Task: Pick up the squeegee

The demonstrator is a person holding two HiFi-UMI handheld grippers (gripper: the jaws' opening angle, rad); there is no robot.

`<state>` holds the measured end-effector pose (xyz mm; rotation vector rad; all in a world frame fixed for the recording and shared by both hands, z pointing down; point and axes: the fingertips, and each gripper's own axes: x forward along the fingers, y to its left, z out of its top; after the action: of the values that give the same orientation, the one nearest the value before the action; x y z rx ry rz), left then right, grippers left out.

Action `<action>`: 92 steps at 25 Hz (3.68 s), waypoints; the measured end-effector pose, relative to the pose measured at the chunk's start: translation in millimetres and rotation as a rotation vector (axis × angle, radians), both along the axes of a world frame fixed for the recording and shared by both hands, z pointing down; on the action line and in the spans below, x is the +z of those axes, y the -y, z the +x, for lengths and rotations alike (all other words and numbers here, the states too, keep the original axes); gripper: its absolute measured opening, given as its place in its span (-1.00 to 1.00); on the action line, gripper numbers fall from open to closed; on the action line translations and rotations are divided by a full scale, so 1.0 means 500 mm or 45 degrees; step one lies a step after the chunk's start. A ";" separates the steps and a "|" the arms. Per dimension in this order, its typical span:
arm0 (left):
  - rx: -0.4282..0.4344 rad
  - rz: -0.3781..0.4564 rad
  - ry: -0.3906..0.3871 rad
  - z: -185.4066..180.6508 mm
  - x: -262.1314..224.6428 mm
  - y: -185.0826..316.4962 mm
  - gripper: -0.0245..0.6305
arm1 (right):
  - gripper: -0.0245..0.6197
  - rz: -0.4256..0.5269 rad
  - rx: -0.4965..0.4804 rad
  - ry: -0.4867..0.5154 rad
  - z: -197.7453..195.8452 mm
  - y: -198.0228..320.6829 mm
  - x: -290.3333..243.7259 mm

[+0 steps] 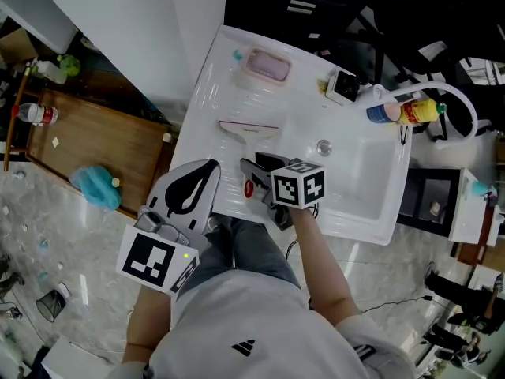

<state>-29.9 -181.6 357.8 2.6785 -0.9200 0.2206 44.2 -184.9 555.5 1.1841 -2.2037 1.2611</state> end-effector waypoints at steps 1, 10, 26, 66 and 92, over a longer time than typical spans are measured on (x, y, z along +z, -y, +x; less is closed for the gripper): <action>-0.002 -0.001 0.000 -0.001 0.000 0.001 -0.90 | -0.46 -0.006 0.003 0.011 -0.001 0.001 0.001; -0.008 0.001 -0.002 -0.004 -0.002 0.001 -0.90 | -0.51 -0.042 0.055 0.096 -0.004 0.006 -0.005; -0.018 0.016 -0.003 -0.019 -0.010 -0.014 -0.90 | -0.79 0.092 -0.043 -0.083 -0.026 0.019 -0.023; 0.175 0.192 -0.059 0.045 -0.112 -0.094 -0.90 | -0.80 0.824 0.107 -0.030 -0.013 -0.082 -0.469; 0.213 0.303 -0.062 0.052 -0.166 -0.168 -0.90 | -0.80 1.071 0.099 -0.010 -0.025 -0.185 -0.583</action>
<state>-3.7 -97.5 274.9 2.9688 -0.7489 0.0855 31.4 -92.4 263.9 1.5370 -2.7918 0.2980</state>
